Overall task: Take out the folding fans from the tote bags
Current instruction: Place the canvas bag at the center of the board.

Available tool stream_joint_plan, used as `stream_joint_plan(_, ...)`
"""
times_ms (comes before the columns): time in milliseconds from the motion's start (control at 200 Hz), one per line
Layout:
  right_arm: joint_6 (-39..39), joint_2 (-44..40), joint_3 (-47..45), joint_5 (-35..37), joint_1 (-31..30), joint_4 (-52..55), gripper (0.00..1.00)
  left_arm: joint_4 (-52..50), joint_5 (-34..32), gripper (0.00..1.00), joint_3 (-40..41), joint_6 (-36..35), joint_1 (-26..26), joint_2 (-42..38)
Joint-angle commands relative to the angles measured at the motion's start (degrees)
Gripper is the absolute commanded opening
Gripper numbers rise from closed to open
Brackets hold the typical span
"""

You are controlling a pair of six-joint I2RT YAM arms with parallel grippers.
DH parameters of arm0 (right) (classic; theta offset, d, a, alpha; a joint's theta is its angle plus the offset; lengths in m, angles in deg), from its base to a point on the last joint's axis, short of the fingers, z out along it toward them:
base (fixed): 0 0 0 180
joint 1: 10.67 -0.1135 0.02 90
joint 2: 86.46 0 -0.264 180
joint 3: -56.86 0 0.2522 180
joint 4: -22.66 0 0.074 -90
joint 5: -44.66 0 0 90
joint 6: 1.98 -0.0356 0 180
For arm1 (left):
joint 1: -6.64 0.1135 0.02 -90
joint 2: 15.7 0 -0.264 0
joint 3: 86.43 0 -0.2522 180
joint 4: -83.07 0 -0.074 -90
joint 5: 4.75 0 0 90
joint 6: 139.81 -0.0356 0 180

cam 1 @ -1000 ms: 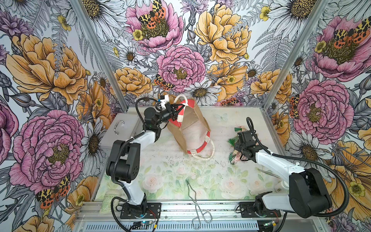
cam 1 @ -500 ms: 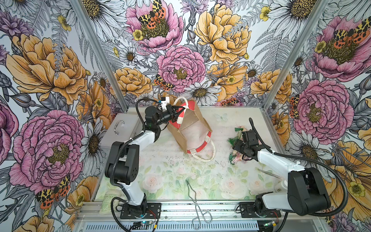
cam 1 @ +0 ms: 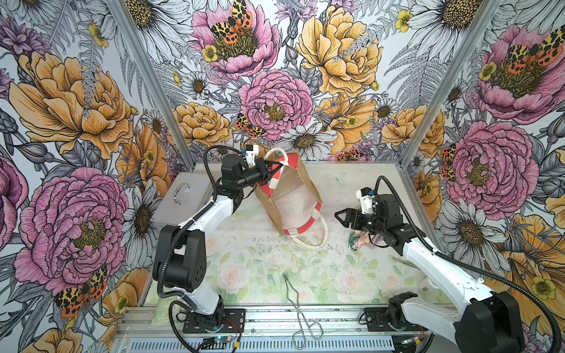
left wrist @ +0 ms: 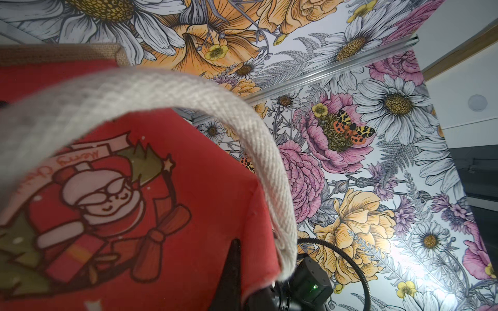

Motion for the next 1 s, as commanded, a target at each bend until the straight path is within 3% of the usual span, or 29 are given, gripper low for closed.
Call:
stream_joint_plan(0, -1.6, 1.2, -1.2, -1.6, -3.9, -11.1, 0.81, 10.5, 1.9, 0.00, 0.9, 7.2, -0.1, 1.8)
stream_joint_plan(180, -8.5, 6.8, -3.8, 0.0, -8.7, -24.7, 0.78, 10.4, 1.5, 0.00, 1.2, 7.3, -0.2, 1.5)
stream_joint_plan(445, -13.5, 17.0, -3.7, 3.4, -13.9, -34.3, 0.66, 10.4, 1.5, 0.00, 1.0, 7.3, -0.2, 1.3)
stream_joint_plan(710, -14.9, 25.8, -1.1, 9.2, -16.5, -38.7, 0.49, 12.7, 3.9, 0.00, 0.4, 9.4, -0.9, 0.5)
stream_joint_plan(996, -12.5, 27.8, 0.8, 12.7, -16.7, -39.8, 0.46, 19.9, 6.1, 0.00, 2.2, 14.8, -0.8, -1.2)
